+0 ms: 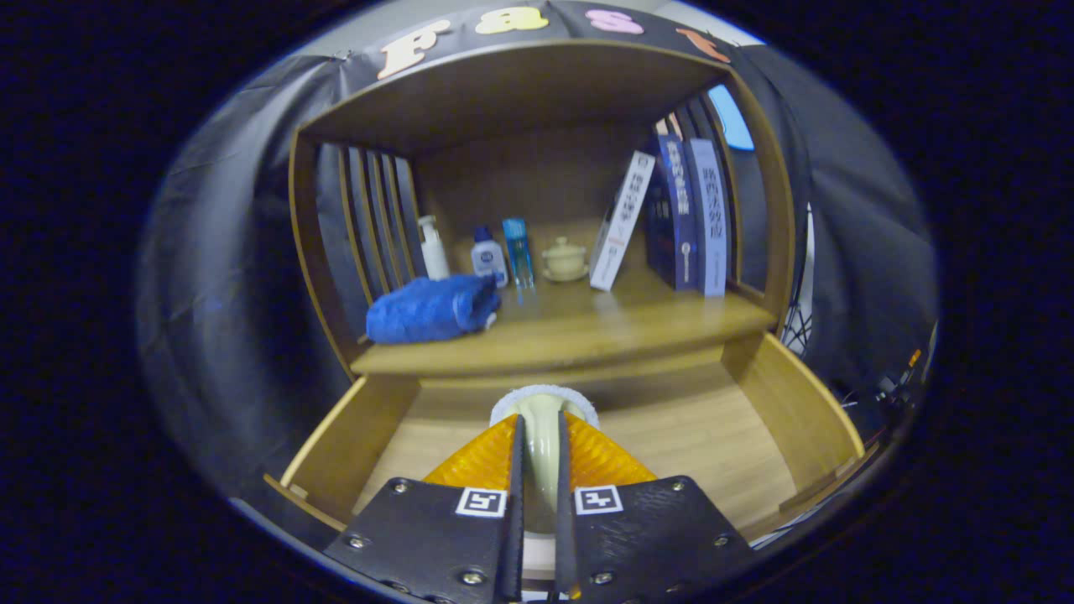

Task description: Pull open the drawer, take out the items inside it, and place them on the countertop above the cabinet.

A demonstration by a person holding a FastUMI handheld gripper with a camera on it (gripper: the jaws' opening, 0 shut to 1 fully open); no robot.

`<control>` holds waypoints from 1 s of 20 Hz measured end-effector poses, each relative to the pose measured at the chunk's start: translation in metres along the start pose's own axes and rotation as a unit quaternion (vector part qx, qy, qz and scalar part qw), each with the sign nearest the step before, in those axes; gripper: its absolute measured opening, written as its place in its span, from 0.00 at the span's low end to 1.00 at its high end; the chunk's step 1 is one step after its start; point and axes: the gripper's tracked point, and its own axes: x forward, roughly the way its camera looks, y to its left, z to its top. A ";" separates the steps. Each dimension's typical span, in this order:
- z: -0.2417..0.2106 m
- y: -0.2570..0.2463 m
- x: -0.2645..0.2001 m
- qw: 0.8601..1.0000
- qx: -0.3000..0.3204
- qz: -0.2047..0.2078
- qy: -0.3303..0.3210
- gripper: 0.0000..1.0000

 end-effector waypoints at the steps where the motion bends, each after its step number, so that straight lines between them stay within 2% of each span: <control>1: 0.016 0.001 -0.002 1.000 0.000 -0.001 -0.025 0.15; 4: 0.054 0.001 0.002 0.996 -0.011 -0.011 -0.083 0.15; 7: 0.073 0.008 0.023 0.995 -0.020 -0.007 -0.100 0.15; 11: 0.083 0.009 0.067 0.995 -0.009 -0.013 -0.097 0.15; 15: 0.073 0.003 0.116 0.997 -0.003 -0.027 -0.066 0.15; 20: 0.064 0.001 0.157 0.998 0.008 -0.030 -0.059 0.15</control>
